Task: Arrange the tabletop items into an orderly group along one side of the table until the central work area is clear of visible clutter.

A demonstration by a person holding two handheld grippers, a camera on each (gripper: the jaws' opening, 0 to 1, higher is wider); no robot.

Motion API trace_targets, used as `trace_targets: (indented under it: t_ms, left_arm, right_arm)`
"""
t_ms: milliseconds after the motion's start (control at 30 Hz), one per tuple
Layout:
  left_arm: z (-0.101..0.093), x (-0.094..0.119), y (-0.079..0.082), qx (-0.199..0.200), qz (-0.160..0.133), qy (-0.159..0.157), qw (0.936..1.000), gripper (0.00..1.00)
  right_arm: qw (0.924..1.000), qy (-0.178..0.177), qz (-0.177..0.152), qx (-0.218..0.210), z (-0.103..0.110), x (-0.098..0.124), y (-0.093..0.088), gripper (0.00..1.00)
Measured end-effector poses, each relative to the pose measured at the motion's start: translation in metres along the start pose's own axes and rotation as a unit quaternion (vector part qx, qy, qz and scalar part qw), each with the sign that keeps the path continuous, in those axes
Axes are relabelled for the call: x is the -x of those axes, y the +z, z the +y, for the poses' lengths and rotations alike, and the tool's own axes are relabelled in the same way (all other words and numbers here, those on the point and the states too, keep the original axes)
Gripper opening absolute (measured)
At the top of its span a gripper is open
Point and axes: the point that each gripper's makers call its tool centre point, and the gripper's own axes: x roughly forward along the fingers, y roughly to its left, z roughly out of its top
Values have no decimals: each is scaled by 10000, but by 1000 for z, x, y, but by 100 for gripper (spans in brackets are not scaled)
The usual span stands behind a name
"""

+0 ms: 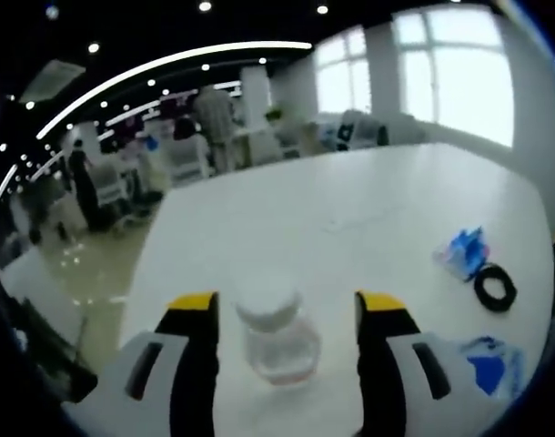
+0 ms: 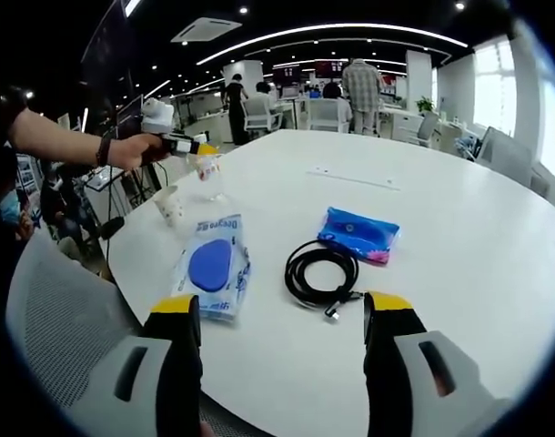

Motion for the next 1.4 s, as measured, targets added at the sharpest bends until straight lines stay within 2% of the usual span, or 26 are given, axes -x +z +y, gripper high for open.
trace_targets:
  t_ms: [100,267,333,400,433,533,633,900,1167,1267,1333,1400]
  left_arm:
    - [4,0,0,-5,36,-71,10000,49]
    - [5,1,0,-23,85,-228,9997,35]
    - [7,2,0,-9,107,-196,9998,25]
    - [9,2,1,420,66,-226,9988,22]
    - [14,2,0,386,78,-119,9992,21]
    - [12,4,0,474,43,16,9989,21]
    - [14,4,0,599,74,303,9977,21]
    - [14,4,-1,752,97,709,9946,21]
    - [12,5,-1,639,132,729,9952,22]
    - [11,4,-2,503,182,636,9965,23]
    - [8,4,-6,429,305,543,9971,27]
    - [8,4,-5,396,241,554,9974,36]
  right_arm:
    - [10000,-1,-2,-5,0,0,0,73]
    - [10000,-21,-23,-20,-1,1,1,73]
    - [10000,-25,-31,-24,-1,1,1,73]
    - [10000,-21,-23,-15,-1,0,1,73]
    - [10000,-17,-14,-5,0,0,1,73]
    - [10000,-12,0,7,0,0,0,73]
    - [10000,-18,-5,-2,-1,0,0,73]
    - [10000,7,-2,7,0,0,0,73]
    - [10000,33,-18,3,0,0,0,72]
    - [10000,42,-10,12,0,0,0,72]
    - [10000,45,-24,7,1,0,1,72]
    - [10000,37,-27,4,0,0,1,72]
